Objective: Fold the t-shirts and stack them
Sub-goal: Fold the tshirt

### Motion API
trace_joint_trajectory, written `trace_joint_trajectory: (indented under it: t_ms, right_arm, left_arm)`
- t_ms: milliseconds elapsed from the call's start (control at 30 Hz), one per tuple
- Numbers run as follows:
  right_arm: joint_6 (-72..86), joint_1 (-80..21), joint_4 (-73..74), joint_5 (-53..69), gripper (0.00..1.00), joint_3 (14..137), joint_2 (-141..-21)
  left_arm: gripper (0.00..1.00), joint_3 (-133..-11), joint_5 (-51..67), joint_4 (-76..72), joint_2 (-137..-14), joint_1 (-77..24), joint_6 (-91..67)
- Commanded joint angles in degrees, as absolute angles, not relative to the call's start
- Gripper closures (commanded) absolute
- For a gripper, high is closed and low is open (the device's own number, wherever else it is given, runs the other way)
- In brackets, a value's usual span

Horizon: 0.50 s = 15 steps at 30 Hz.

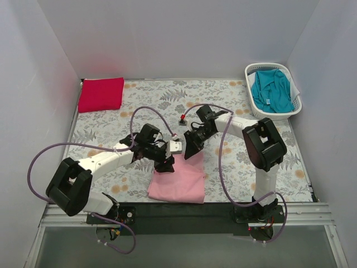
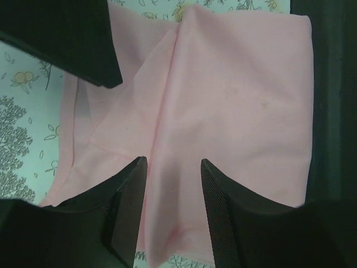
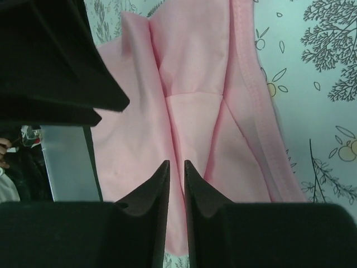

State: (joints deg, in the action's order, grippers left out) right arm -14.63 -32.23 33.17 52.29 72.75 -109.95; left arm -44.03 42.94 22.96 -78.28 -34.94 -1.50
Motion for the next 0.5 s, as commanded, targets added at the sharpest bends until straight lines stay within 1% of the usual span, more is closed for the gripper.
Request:
trace_joint_trajectory:
  t_ms: [0, 333, 433, 467]
  right_arm:
    - [-10.11, -32.43, 31.03, 56.95, 0.78, 76.02, -113.02]
    - [-9.32, -32.61, 29.01, 57.66, 0.81, 76.99, -120.32]
    - [-9.32, -32.61, 28.57, 57.48, 0.82, 76.29, -121.64]
    - [-9.49, -32.61, 28.39, 57.39, 0.83, 76.03, -121.81]
  left_arm:
    - [0.57, -44.38, 40.43, 18.37, -79.62, -38.31, -1.41]
    - [0.56, -44.03, 37.97, 17.23, -85.43, -43.15, -0.26]
    - [0.57, -43.95, 37.71, 16.96, -86.39, -43.94, 1.23]
    - [0.61, -43.86, 37.79, 16.70, -86.48, -44.03, 1.23]
